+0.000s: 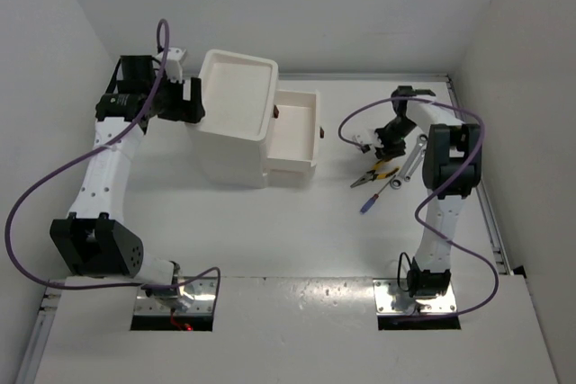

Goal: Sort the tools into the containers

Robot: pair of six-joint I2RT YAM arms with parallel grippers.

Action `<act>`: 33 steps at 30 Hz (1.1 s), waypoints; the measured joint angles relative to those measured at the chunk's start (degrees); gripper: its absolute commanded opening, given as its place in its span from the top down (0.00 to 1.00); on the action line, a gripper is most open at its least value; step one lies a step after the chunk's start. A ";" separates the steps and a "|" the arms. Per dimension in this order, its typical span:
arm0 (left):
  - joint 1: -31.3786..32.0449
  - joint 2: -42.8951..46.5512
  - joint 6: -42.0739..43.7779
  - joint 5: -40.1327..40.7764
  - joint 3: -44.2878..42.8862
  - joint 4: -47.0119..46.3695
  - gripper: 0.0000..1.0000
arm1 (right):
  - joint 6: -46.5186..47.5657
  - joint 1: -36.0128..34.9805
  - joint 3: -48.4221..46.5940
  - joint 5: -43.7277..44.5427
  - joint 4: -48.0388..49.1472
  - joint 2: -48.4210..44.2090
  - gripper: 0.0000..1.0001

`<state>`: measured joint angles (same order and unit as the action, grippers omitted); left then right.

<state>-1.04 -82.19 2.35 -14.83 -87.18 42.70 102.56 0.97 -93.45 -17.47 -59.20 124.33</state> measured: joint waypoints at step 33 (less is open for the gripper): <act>-3.78 0.00 0.13 -1.64 1.25 -1.22 0.11 | -2.21 -5.20 9.99 6.45 6.43 -3.93 1.00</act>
<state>-4.82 -82.19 2.48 -16.47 -85.93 41.47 100.36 -4.23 -83.46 -11.03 -52.77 120.40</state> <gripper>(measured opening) 0.908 0.066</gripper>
